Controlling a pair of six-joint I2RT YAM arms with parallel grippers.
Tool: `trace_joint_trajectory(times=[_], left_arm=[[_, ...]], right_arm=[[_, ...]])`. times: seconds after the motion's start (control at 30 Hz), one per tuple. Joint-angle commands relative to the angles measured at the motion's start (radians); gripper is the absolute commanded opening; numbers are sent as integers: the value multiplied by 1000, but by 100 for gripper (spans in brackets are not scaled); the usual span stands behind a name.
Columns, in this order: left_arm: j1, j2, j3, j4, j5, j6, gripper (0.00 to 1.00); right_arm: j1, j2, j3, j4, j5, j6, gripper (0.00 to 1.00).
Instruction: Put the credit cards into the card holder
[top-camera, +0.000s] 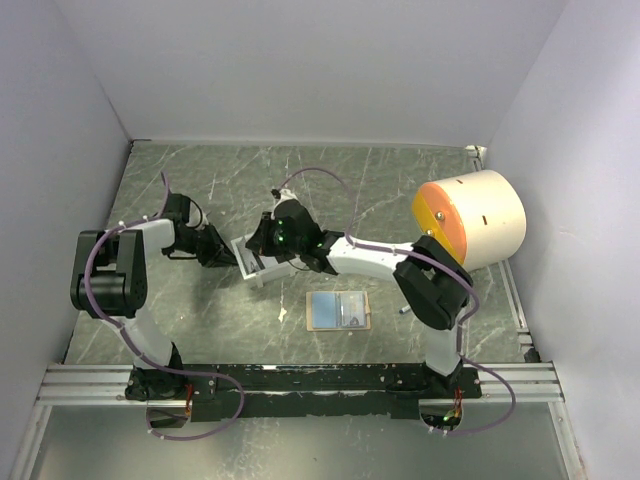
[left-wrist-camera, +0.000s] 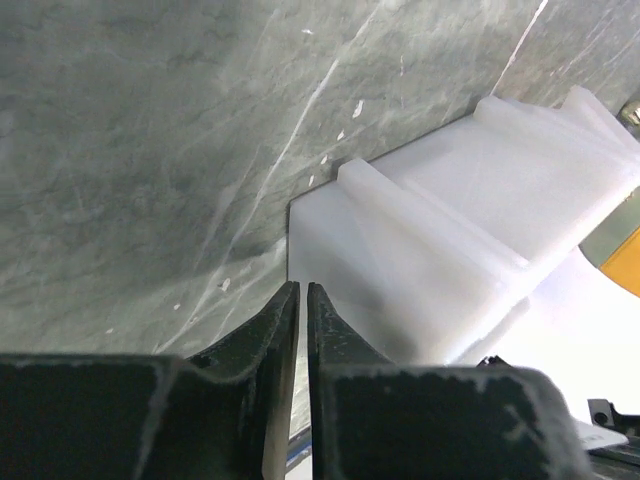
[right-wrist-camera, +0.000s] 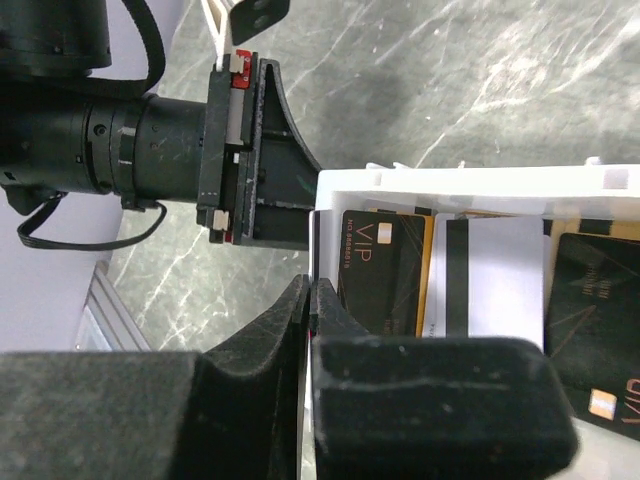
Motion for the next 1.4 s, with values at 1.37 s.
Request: trace_joint_trajectory(times=[1.37], left_arm=[[-715,-415,-104,87,-225,-141,7]], right_arm=[[-40,-917,-664,-481,278,111,0]])
